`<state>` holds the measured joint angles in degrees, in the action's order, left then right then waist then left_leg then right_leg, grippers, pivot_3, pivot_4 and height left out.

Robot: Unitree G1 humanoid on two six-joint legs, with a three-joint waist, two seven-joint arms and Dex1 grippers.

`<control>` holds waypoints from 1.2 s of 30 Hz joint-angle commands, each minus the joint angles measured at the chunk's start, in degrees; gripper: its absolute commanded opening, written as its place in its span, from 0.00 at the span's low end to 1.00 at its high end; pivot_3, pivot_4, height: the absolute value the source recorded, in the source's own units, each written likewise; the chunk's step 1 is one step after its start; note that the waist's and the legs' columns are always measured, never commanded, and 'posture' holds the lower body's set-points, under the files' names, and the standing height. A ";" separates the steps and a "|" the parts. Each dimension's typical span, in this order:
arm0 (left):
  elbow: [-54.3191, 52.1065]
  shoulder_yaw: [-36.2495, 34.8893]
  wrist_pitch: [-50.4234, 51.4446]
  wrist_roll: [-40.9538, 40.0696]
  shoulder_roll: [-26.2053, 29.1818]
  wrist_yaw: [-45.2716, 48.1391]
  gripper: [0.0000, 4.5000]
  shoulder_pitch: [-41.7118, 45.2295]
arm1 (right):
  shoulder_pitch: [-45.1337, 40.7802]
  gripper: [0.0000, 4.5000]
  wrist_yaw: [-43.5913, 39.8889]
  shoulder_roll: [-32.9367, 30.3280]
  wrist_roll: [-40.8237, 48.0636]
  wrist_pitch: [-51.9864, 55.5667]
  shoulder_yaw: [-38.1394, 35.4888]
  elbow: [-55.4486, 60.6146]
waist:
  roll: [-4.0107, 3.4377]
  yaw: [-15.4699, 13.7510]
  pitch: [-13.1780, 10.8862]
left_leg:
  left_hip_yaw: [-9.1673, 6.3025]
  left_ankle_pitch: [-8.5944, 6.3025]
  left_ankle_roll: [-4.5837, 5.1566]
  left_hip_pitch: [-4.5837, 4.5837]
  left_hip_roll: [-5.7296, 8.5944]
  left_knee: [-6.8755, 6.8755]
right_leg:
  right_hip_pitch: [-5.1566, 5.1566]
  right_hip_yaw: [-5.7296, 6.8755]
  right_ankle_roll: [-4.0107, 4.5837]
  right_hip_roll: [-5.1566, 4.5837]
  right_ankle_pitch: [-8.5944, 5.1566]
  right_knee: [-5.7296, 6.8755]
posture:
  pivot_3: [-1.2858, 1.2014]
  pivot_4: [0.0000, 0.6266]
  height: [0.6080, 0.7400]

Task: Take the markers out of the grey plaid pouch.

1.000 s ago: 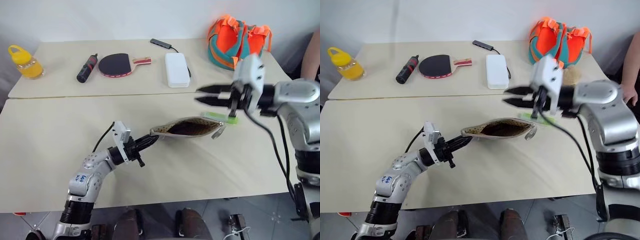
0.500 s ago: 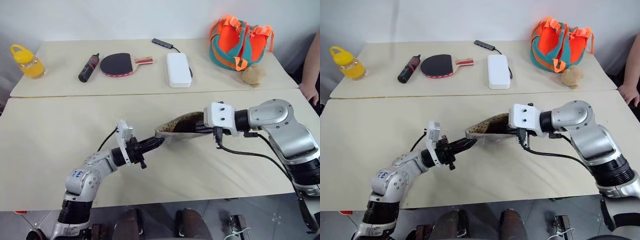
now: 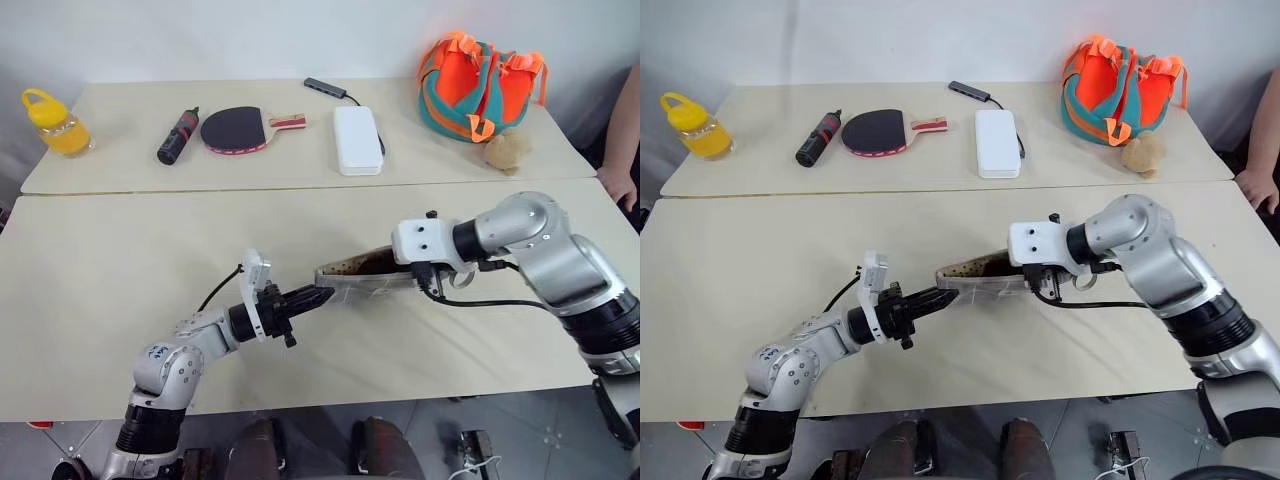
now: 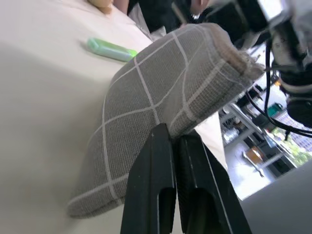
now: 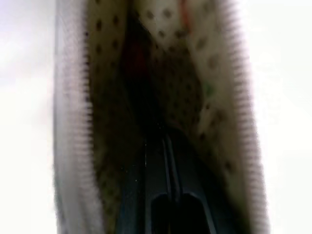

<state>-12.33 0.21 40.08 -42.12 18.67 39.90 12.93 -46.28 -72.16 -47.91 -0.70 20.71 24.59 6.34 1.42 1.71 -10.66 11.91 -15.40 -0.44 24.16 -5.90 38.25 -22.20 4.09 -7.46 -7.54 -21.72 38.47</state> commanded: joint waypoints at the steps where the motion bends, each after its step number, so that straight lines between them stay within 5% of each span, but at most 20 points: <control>1: 2.48 -0.25 -3.44 2.79 -0.17 0.31 0.00 -0.72 | -0.89 0.01 1.87 1.90 -3.03 -3.13 0.15 -1.67 | -0.01 0.21 0.00 | 0.01 0.00 0.00 -0.01 -0.01 0.01 | 0.00 -0.01 0.00 0.00 0.00 0.01 | 0.52 0.24 1.00; 5: 3.30 -0.37 -4.78 2.81 -0.88 0.54 0.00 0.23 | -0.70 0.05 2.25 3.54 -4.29 -4.78 -0.47 -3.27 | -0.01 0.22 0.00 | 0.01 0.01 -0.01 -0.05 -0.02 0.05 | 0.05 -0.02 0.00 0.01 0.00 0.05 | 0.52 0.24 1.00; 11: 4.03 -0.12 -5.93 3.46 -0.89 1.14 0.00 0.65 | 0.29 0.43 0.43 3.44 -4.74 -6.35 -0.67 -2.80 | -0.01 0.21 0.00 | 0.00 0.01 -0.01 -0.05 -0.01 0.06 | 0.05 -0.01 0.00 0.01 0.00 0.06 | 0.52 0.24 1.00; 23: 4.60 0.11 -6.51 4.34 -0.76 1.50 0.00 1.03 | 1.70 0.43 -0.28 7.08 -5.00 -8.89 0.00 -3.66 | -0.01 0.24 0.00 | -0.01 0.01 -0.01 -0.05 -0.02 0.06 | 0.06 -0.01 0.00 0.01 0.00 0.07 | 0.52 0.24 1.00; 27: 4.75 0.27 -6.86 4.79 -1.01 1.57 0.00 0.94 | 1.68 0.23 -0.27 7.61 -6.65 -10.00 0.60 -5.47 | -0.01 0.26 0.01 | -0.01 0.01 -0.01 -0.05 -0.02 0.06 | 0.05 -0.01 0.00 0.01 0.00 0.08 | 0.52 0.24 1.00; 36: 4.41 0.35 -6.65 4.84 -1.11 1.65 0.00 0.75 | 0.53 0.23 2.69 10.30 -9.45 -11.95 -0.19 -9.16 | 0.00 0.48 0.01 | -0.03 0.01 -0.01 -0.12 -0.03 0.06 | 0.15 0.01 0.00 0.03 0.00 0.07 | 0.52 0.24 1.00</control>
<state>-8.01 0.85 33.68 -37.85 17.46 41.51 13.96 -45.09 -69.54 -37.84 -10.20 8.80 24.97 -3.07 1.42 2.19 -10.65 11.88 -15.39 -0.45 24.05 -5.93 38.31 -22.05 4.11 -7.46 -7.52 -21.72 38.54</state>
